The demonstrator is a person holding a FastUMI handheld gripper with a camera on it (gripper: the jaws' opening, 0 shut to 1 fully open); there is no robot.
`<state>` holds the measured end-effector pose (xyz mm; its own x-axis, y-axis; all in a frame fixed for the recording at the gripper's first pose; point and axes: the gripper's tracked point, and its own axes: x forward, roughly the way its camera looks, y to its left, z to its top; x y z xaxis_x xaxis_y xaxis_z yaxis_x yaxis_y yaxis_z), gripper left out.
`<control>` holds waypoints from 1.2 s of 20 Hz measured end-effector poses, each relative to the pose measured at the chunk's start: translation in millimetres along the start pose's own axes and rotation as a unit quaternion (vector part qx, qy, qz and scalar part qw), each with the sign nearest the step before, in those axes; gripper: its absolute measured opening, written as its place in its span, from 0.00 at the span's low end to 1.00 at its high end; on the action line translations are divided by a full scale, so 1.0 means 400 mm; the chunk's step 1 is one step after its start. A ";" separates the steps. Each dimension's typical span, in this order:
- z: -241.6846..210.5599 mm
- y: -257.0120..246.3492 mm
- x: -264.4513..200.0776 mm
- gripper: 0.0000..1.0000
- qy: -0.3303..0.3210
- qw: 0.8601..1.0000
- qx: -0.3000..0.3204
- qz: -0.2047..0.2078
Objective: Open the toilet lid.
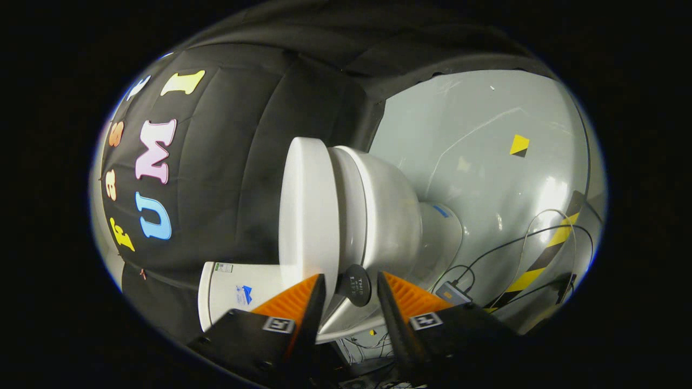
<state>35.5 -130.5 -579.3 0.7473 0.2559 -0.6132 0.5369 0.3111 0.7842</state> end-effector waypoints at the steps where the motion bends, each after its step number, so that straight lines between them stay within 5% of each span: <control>1: -0.005 -0.003 0.010 0.54 0.003 1.000 0.004 0.002; 4: -0.013 0.001 0.019 0.47 0.005 1.000 0.022 0.010; 6: -0.008 -0.005 0.032 0.26 0.001 0.999 0.032 0.017; 12: 0.008 -0.002 0.032 0.26 -0.001 0.998 0.050 0.032; 14: -0.005 0.014 0.038 0.10 0.007 0.996 0.073 0.051; 20: 0.007 0.025 0.029 0.10 0.012 0.998 0.038 0.043; 24: -0.005 0.041 0.008 0.09 0.009 0.999 -0.053 -0.002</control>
<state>46.0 -122.9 -568.7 0.7378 0.2706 -0.6183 0.4947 0.4064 0.7682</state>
